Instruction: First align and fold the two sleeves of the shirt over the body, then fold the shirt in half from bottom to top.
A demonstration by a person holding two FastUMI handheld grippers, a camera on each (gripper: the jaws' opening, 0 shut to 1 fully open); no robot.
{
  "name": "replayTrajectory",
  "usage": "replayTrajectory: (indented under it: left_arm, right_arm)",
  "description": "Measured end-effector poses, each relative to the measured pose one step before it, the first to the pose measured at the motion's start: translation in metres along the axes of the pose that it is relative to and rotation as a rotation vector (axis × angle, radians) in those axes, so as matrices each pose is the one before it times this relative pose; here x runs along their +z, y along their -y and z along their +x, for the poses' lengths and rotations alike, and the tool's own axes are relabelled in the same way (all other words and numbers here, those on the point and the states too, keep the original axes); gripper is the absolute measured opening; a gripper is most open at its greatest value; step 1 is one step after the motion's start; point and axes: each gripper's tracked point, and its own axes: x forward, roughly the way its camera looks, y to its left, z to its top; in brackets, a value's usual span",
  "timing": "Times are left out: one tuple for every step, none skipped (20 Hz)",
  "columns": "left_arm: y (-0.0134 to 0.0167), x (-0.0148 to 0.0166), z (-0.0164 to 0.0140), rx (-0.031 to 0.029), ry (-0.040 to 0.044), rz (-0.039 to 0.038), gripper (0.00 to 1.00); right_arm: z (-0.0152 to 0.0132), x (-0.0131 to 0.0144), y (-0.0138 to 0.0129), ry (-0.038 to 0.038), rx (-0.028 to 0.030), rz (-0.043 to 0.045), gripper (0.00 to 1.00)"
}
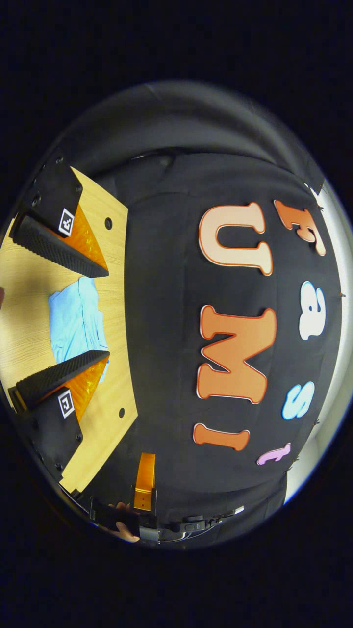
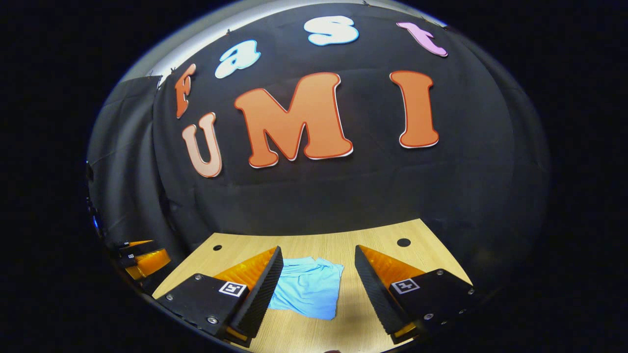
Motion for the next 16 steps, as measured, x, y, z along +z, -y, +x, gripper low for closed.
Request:
replayTrajectory:
  left_arm:
    - [0.00044, 0.00946, -0.00971, 0.00928, 0.04648, 0.00497, 0.97]
    - [0.00175, 0.00943, -0.00888, 0.00866, 0.04066, 0.00625, 0.97]
    - [0.0034, 0.0065, -0.0142, 0.00709, 0.03158, 0.00494, 0.97]
    - [0.00387, 0.00405, -0.01388, 0.00508, 0.02683, 0.00569, 0.97]
    - [0.00359, 0.00178, -0.01464, 0.00455, 0.02131, 0.00942, 0.97]
    - [0.00506, -0.00007, -0.01017, -0.00066, 0.00646, 0.01909, 0.97]
    - [0.00317, -0.00222, -0.01009, 0.01078, -0.0032, 0.0278, 0.97]
    - [0.00247, -0.00118, -0.0089, 0.0109, 0.00775, 0.02282, 0.97]
    - [0.00524, -0.00156, -0.00931, 0.00148, 0.00682, 0.01365, 0.97]
    - [0.00473, 0.00022, -0.0092, 0.00511, 0.00765, 0.00888, 0.97]
    - [0.00471, -0.00145, -0.00788, 0.00166, 0.00538, 0.00657, 0.97]
    - [0.00338, -0.00091, -0.00618, 0.00643, 0.00683, 0.00013, 0.95]
    - [0.00376, -0.00324, -0.00458, -0.00077, 0.0014, -0.01098, 0.97]
    - [0.00846, -0.00544, -0.00341, -0.02061, -0.0156, -0.01868, 0.97]
    - [0.00287, -0.00586, -0.00199, -0.00135, -0.01447, -0.01361, 0.96]
    - [-0.0037, 0.00103, -0.00051, 0.00733, -0.00095, -0.0101, 0.96]
  right_arm:
    - [-0.01385, 0.00568, -0.00297, 0.03499, 0.01145, -0.01908, 0.92]
    - [-0.01433, 0.00422, -0.0018, 0.02919, 0.00374, -0.02355, 0.92]
    - [-0.01148, 0.00062, -0.00107, 0.00991, -0.00096, -0.01884, 0.92]
    - [-0.01225, -0.00509, -0.0006, -0.0053, -0.0047, -0.01164, 0.99]
    - [-0.01236, -0.0013, -0.00114, 0.00628, -0.00108, -0.00475, 0.93]
    - [-0.01826, 0.00775, -0.00516, 0.01265, 0.00654, -0.00598, 0.93]
    - [-0.01048, 0.00106, -0.00265, 0.01001, 0.00173, -0.01047, 0.93]
    - [-0.00703, -0.00175, -0.00129, 0.00509, 0.0003, -0.01142, 0.94]
    - [-0.00719, -0.00131, -0.00206, 0.00322, 0.00302, -0.00649, 0.94]
    - [-0.00832, -0.00034, -0.00268, 0.00347, 0.00684, -0.0021, 0.94]
    - [-0.00586, -0.0009, -0.0041, 0.00442, 0.01043, -0.00104, 0.99]
    - [-0.00394, -0.00106, -0.00204, 0.00692, 0.00251, -0.00553, 0.94]
    - [-0.00347, -0.00152, -0.00036, -0.00055, -0.0005, -0.00968, 0.94]
    - [-0.00143, -0.00402, 0.0009, -0.0099, -0.01049, -0.0154, 0.93]
    - [-0.00352, -0.00086, 0.00116, 0.00088, -0.00957, -0.01599, 0.94]
    - [-0.00051, 0.00285, -0.00143, 0.00468, -0.00201, -0.01033, 0.94]
